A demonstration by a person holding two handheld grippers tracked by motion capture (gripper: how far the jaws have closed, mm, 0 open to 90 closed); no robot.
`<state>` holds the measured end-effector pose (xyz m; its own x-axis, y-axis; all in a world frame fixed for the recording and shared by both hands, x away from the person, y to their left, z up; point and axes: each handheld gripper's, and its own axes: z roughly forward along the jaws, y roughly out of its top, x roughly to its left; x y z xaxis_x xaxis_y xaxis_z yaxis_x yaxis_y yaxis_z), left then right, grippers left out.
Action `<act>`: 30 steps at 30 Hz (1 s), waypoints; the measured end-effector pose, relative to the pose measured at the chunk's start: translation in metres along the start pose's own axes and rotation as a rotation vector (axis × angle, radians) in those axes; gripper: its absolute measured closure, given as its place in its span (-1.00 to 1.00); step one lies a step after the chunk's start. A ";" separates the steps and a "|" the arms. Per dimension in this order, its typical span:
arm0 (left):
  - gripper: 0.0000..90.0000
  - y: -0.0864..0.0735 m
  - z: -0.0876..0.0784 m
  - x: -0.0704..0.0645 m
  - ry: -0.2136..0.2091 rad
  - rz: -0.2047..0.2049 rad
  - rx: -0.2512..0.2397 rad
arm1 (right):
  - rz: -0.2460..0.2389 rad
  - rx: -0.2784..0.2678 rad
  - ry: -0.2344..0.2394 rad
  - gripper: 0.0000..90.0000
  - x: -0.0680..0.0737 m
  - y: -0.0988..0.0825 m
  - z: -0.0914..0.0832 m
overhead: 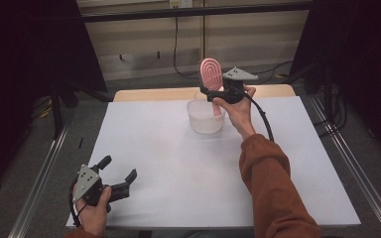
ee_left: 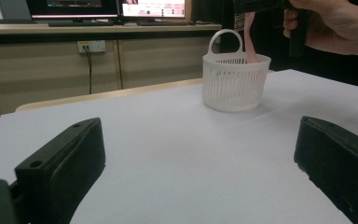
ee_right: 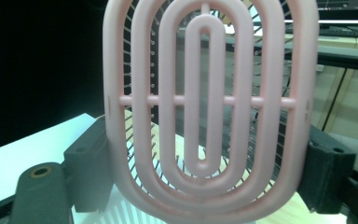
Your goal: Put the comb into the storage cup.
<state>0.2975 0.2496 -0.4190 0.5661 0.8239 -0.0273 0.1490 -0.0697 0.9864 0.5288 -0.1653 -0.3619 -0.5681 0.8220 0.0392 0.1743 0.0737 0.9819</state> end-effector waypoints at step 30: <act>-0.96 0.000 0.000 0.000 -0.004 0.005 0.003 | -0.030 0.063 -0.003 -0.58 0.000 -0.022 -0.004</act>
<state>0.2977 0.2492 -0.4190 0.5699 0.8214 -0.0234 0.1490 -0.0753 0.9860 0.5216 -0.1696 -0.3828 -0.5714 0.8206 0.0087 0.2073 0.1340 0.9691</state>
